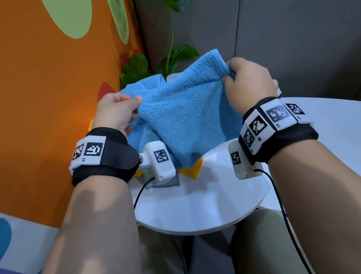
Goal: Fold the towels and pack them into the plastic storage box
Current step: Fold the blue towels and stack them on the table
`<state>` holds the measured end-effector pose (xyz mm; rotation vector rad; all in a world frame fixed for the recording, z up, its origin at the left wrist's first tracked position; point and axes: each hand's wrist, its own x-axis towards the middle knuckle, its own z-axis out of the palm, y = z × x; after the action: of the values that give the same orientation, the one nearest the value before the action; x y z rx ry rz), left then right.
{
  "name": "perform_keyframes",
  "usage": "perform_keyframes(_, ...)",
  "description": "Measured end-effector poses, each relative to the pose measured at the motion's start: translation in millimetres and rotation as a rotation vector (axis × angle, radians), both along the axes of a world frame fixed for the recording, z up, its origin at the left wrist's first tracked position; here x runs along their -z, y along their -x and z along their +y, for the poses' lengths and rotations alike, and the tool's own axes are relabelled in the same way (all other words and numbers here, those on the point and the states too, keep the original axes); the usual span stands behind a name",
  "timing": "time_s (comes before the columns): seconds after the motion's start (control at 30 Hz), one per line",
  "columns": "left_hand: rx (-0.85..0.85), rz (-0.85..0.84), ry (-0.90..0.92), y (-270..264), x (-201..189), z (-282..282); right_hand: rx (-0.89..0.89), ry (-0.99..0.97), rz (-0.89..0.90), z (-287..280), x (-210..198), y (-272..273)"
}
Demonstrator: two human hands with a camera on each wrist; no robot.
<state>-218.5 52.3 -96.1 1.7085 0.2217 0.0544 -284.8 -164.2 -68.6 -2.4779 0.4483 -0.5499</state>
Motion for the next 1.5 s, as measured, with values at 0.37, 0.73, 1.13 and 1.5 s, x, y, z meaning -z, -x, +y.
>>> perform_keyframes(0.37,0.598,-0.267,-0.343,23.6,-11.3,-40.7,-0.332,-0.010,-0.036,10.4,1.5,-3.0)
perform_keyframes(0.73,0.522,-0.325,-0.366,18.2,-11.6,-46.9,-0.334,0.171,0.210,-13.8,17.9,-9.0)
perform_keyframes(1.13,0.470,-0.181,-0.256,5.4,-0.2,-36.5,-0.142,0.063,0.175,-43.5,24.5,2.9)
perform_keyframes(1.5,0.360,-0.145,-0.278,1.0,11.6,-45.0,-0.105,-0.216,0.064,-52.9,34.0,5.9)
